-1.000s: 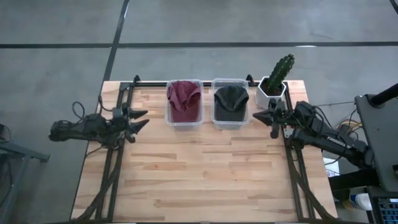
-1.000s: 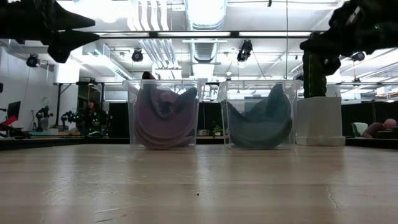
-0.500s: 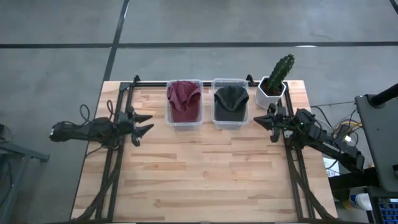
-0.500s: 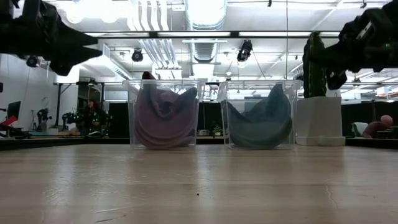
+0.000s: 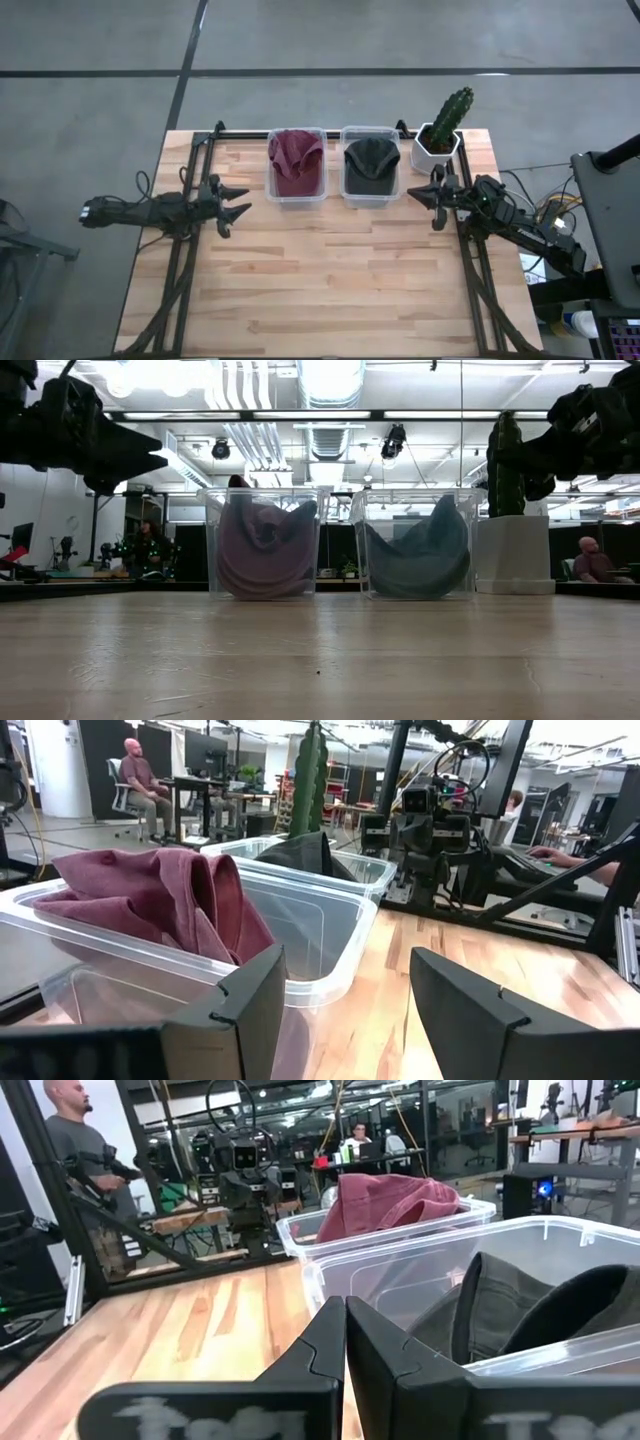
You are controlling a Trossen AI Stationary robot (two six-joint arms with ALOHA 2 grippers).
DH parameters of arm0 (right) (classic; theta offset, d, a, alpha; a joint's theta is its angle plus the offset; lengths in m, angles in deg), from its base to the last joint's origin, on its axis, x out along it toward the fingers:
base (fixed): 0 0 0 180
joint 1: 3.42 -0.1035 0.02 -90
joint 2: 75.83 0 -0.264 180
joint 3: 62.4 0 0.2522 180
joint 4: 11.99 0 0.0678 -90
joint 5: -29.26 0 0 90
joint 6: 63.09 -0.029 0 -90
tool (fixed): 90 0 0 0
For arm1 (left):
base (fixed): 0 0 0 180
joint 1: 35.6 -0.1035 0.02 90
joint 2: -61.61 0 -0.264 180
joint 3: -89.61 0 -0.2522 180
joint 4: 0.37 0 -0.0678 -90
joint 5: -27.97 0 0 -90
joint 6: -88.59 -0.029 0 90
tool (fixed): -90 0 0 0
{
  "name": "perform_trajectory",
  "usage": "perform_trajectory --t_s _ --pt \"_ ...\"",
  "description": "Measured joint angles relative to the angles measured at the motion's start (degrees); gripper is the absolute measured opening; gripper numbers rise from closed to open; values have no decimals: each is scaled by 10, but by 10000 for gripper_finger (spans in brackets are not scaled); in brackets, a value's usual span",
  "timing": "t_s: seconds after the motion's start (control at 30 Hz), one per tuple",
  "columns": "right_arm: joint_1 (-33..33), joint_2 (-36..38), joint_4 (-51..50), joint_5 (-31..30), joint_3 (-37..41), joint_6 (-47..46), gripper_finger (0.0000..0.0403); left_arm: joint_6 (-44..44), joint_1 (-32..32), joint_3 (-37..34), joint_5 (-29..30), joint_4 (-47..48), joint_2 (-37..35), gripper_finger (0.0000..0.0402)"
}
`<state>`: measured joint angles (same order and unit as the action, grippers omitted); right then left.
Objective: Pick & Place hat
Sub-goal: Return to Home Position
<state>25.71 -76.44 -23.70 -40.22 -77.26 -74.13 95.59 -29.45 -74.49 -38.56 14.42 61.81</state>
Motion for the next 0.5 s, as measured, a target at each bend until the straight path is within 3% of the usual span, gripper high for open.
perform_trajectory --t_s 0.5 --pt "0 -7 0 -1 0 13 9 5 0 -1 1 2 1 208"
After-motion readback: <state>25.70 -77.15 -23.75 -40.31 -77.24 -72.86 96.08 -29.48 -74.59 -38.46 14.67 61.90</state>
